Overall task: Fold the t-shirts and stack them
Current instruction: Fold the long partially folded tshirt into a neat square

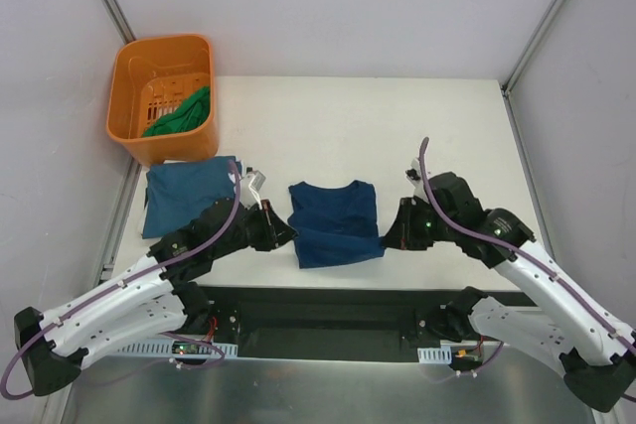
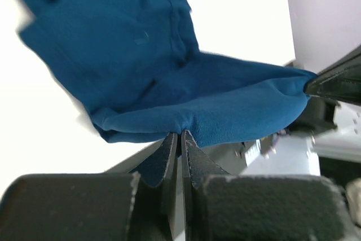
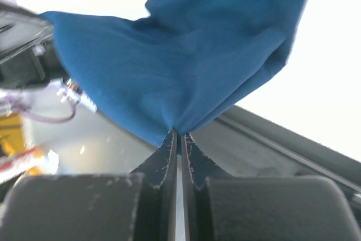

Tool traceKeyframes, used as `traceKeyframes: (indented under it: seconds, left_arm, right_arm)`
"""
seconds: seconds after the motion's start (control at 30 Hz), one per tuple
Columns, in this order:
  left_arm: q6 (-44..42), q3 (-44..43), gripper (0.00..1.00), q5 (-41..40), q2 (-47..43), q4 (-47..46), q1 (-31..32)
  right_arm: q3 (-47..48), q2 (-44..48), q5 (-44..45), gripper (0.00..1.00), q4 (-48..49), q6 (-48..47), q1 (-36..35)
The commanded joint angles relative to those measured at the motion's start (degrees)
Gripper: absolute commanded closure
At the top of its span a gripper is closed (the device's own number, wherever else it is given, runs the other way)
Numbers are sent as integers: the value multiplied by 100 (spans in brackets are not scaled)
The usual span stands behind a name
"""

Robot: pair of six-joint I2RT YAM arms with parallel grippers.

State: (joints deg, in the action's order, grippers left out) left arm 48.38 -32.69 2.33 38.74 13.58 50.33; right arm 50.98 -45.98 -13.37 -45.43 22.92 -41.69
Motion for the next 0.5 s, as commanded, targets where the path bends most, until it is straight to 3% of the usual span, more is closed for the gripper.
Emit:
traceKeyframes:
  seconds: [0.0, 0.23, 0.47]
  left_arm:
    - [-312, -519, 100, -917, 229, 91, 21]
    - [-531, -984, 100, -1858, 888, 162, -232]
    - [-716, -1512, 100, -1420, 2118, 109, -1155]
  right_arm:
    - [596, -446, 475, 97, -2, -384, 344]
    - [1098, -1343, 151, 98, 420, -630, 1057]
    - [1493, -2370, -148, 99, 886, -797, 1471]
